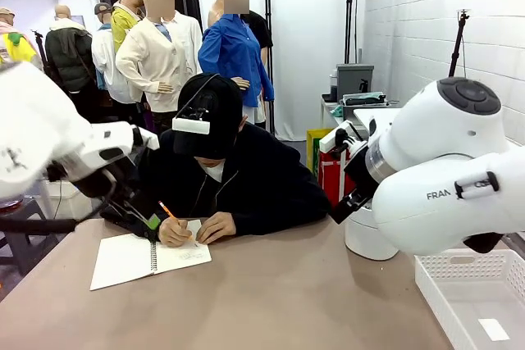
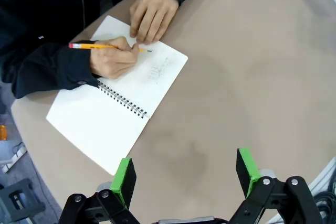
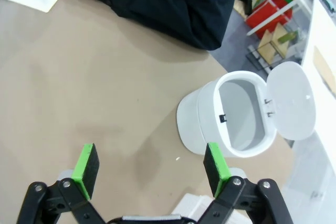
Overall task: Sort the paper based on its condition.
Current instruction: If a person hands you a paper, place it in the Organizing basket , and if it's crumpled, put it in the Trash can.
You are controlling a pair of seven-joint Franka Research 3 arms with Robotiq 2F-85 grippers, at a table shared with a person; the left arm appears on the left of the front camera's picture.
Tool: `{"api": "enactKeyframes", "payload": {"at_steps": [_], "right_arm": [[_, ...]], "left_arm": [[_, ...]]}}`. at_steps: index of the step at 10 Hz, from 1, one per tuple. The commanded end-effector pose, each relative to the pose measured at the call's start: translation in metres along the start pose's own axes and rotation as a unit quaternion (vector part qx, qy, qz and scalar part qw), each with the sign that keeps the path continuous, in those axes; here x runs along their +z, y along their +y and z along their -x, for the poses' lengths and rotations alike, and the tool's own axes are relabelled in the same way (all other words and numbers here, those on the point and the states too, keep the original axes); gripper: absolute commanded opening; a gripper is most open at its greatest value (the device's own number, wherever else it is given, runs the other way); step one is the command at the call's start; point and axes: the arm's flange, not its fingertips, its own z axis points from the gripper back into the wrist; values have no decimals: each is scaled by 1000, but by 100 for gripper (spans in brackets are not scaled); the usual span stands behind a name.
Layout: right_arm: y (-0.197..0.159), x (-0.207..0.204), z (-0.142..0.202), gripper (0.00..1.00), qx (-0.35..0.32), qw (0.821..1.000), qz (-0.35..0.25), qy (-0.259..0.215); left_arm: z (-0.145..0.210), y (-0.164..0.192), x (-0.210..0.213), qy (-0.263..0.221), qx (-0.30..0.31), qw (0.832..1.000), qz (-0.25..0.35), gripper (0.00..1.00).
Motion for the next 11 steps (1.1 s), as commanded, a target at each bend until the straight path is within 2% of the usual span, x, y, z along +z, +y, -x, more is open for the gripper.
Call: {"api": "enactKeyframes", "payload": {"at_steps": [1,3,4,6,7,11], "right_arm": [[39,40,49,100,37,999,26,8],[67,62,55,100,73,993,96,-12],[79,71,60,100,63,992,103,-15],[90,76,70,100,23,995,101,-5],[62,75,-26,100,72,994,84,-16],[62,75,-26,100,72,994,84,-16]], "left_arm": [[-6,7,38,-1,-18,1000,6,100],[-5,11,67,6,-32,999,-2,100],[-2,11,78,21,-44,999,6,100],[1,13,86,17,-50,999,9,100],[-4,5,81,11,-33,999,7,100],[-4,5,81,11,-33,999,7,100]]}}
